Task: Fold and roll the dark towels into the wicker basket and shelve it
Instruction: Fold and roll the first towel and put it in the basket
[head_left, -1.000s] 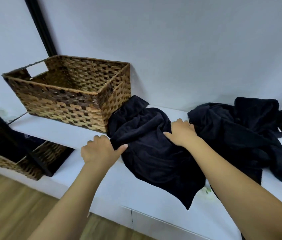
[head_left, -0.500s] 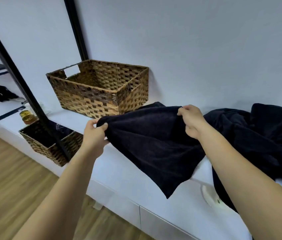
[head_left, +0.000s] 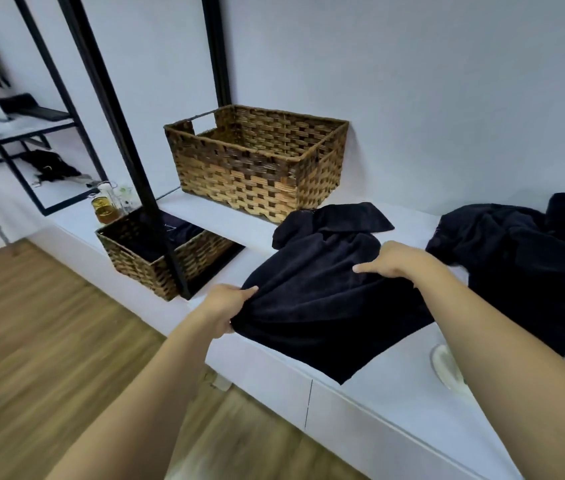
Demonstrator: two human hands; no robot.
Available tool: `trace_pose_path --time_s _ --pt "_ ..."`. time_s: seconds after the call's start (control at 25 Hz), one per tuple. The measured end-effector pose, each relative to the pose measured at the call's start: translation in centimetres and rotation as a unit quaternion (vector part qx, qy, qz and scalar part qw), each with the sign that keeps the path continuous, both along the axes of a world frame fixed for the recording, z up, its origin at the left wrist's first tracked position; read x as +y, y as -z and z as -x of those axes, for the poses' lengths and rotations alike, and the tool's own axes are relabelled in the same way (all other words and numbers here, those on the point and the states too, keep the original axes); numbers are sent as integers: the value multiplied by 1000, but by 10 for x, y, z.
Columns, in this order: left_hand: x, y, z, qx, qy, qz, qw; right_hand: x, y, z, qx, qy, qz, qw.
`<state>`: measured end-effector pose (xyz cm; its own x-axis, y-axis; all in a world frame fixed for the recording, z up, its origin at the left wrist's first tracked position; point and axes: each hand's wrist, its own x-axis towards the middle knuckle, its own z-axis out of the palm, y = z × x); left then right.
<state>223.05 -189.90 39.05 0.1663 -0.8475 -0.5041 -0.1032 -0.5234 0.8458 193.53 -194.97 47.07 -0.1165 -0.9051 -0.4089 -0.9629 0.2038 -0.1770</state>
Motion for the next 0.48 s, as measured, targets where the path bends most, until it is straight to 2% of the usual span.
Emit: trace_pose_path --time_s 0.08,0.16,0.24,0.36,0.44,0.48 --pt "14 9 -15 24 -17 35 999 12 0 -18 -22 -2 20 1000" --pt "34 22 -42 36 -38 56 997 30 10 -43 -165 36 65 984" --pt "61 37 -76 46 -71 43 995 53 29 -75 -350 94 80 929" --pt "109 57 -133 73 -123 8 990 86 66 -135 -528 154 26 835" --pt "141 63 -163 58 -150 -4 987 101 92 -166 -558 180 -25 810" --pt "160 65 -180 46 -169 -9 985 113 102 -183 -542 180 -49 819"
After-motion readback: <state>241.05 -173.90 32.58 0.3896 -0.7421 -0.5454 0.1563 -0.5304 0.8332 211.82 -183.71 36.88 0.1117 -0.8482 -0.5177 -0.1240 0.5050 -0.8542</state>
